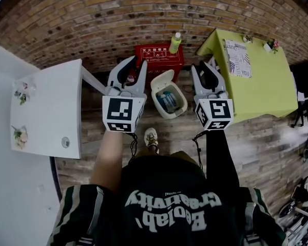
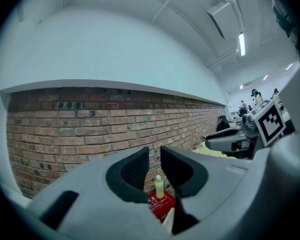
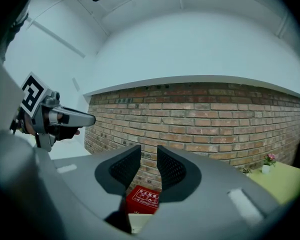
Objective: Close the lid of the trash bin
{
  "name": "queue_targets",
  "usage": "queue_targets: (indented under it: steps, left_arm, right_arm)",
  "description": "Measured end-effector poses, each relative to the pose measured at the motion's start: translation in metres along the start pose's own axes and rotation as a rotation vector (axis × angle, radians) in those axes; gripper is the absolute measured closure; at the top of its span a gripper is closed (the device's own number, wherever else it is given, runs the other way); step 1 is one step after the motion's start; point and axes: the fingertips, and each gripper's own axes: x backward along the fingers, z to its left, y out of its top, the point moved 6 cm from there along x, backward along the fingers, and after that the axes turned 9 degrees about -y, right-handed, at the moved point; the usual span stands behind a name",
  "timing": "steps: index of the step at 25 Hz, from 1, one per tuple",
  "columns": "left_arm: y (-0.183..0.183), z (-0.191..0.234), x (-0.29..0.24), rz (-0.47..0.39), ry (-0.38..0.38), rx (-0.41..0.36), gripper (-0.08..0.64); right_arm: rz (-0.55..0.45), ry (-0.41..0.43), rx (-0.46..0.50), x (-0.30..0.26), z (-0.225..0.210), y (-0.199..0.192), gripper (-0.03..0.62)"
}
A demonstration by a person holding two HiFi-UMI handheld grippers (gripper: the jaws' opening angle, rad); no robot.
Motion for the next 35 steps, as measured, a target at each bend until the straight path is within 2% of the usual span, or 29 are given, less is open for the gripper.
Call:
queue_targets:
  steps: [11, 19, 26, 35]
  left_arm:
    - [-0.014, 0.061, -0.043, 0.013, -0.039, 0.025, 0.480]
    - [-0.034, 0.097, -0.088, 0.044, -0.075, 0.037, 0.479]
    - [-0.065, 0.111, -0.124, 0.073, -0.103, 0.065, 0.471]
    - [-0.086, 0.108, -0.141, 0.094, -0.112, 0.079, 0.477]
  right_arm:
    - [0.029, -0.008, 0.018, -0.076, 0.017, 0.002, 0.476]
    - [0.079, -0.029, 0.015, -0.124, 0.015, -0.013, 0.476]
    - [0.133, -0.046, 0.007, -0.152, 0.009, -0.041, 0.476]
    - [0.176, -0.016, -0.005, -0.163, 0.009, -0.066, 0.476]
